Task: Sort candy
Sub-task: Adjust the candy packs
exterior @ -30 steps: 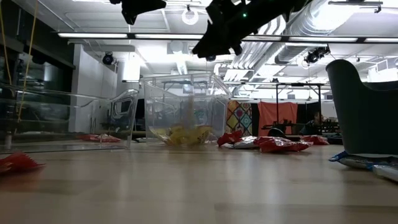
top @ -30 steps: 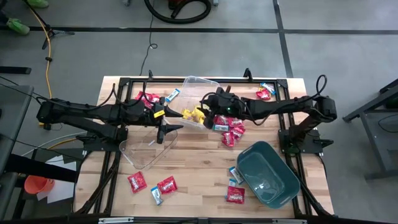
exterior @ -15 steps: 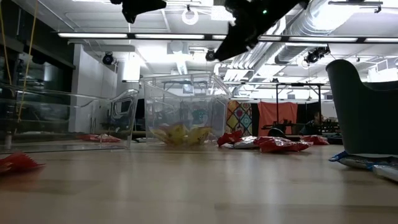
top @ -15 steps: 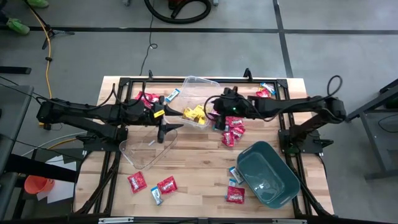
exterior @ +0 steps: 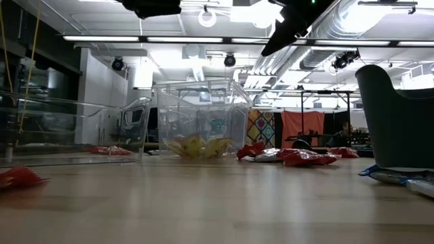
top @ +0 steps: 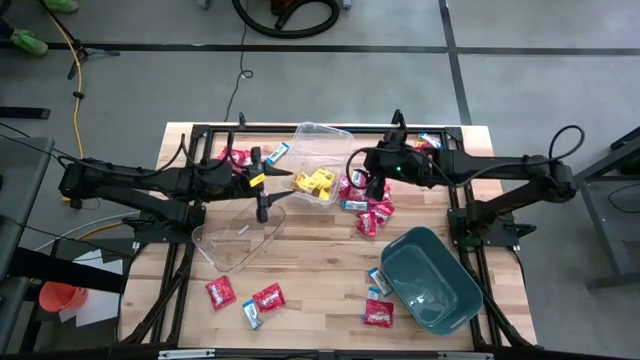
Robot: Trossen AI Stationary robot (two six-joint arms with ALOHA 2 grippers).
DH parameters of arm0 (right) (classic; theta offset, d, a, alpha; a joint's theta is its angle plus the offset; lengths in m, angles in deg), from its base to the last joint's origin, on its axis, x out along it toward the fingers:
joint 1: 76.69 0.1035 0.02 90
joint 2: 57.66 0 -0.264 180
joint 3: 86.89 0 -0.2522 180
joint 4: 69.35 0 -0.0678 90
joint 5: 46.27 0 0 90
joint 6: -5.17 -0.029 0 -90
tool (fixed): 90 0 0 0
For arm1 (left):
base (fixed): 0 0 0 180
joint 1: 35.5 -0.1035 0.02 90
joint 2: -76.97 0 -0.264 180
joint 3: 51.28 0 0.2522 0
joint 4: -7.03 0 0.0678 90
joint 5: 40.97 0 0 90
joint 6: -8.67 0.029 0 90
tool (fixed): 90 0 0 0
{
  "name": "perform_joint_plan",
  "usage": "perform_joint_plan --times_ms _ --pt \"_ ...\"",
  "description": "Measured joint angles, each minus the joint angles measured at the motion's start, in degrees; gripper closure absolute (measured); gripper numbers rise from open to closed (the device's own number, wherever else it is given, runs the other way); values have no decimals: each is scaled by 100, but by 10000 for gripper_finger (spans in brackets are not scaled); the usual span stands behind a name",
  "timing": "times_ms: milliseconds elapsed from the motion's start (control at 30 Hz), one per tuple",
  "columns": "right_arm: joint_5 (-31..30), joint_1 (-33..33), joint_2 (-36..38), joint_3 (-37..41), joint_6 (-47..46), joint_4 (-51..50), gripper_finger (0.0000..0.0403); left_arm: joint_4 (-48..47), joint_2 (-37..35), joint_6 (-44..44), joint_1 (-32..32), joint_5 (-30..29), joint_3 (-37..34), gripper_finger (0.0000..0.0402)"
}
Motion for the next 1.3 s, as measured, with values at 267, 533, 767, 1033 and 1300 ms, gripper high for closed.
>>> perform_joint_plan --times_ms 267,533,767,1033,1300 --pt "-5 -451 0 0 423 0 157 -1 2 631 -108 -623 0 197" --pt "-545 -990 -19 0 22 -113 157 -1 2 893 -409 -808 0 197" --pt "-832 -2404 -391 0 -1665 -1525 157 1 2 848 -739 -807 2 197" --pt "-810 -3610 -1035 565 -2768 -1541 157 -225 4 223 -904 -525 -26 197" --pt "-545 -3865 -1285 1332 -3306 -511 157 -264 287 -171 -902 -25 -31 197"
